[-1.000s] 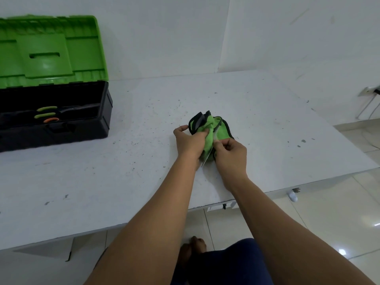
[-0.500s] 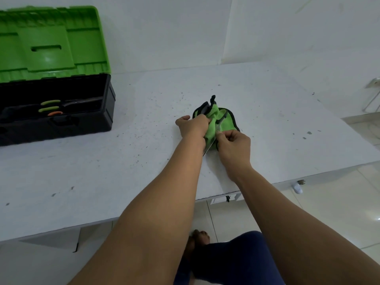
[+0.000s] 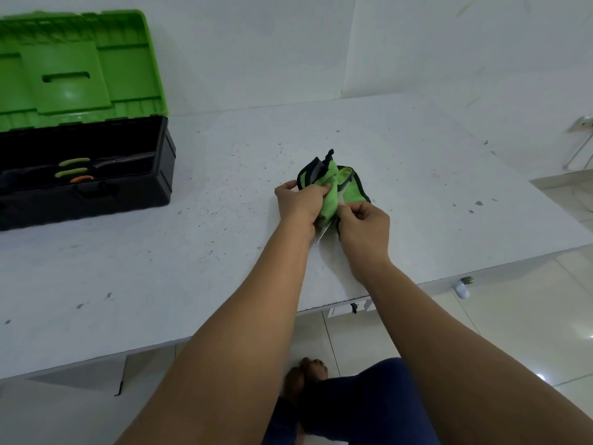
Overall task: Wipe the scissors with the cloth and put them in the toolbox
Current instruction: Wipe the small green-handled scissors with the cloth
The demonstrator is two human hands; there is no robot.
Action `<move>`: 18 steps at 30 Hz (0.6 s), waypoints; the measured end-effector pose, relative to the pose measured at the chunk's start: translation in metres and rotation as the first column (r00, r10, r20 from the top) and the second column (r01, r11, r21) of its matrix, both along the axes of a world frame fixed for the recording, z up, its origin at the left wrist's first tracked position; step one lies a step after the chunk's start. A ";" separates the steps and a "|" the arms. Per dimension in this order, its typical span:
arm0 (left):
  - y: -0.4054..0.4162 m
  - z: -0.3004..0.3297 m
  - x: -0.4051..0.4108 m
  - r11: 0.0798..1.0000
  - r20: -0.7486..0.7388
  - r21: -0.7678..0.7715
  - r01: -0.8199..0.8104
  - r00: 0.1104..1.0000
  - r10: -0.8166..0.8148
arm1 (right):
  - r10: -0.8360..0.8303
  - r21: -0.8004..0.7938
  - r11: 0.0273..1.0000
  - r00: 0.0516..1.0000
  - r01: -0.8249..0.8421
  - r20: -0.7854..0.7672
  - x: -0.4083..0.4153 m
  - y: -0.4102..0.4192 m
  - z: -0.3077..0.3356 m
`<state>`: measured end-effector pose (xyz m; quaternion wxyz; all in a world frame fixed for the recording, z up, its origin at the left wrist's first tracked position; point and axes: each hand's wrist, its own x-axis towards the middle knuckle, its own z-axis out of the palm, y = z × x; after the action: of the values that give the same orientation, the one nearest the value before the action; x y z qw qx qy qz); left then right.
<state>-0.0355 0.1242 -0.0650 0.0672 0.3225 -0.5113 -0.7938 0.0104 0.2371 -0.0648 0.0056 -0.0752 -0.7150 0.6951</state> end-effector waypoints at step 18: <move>-0.056 -0.006 0.003 0.993 -0.107 0.057 0.100 0.990 -0.093 | -0.042 -0.094 0.995 0.996 0.035 -0.074 0.007 0.002 0.002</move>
<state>-0.0322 0.0679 -0.0712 0.0451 0.2575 -0.4973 -0.8272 0.0172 0.2389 -0.0624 0.0425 -0.0628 -0.6796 0.7297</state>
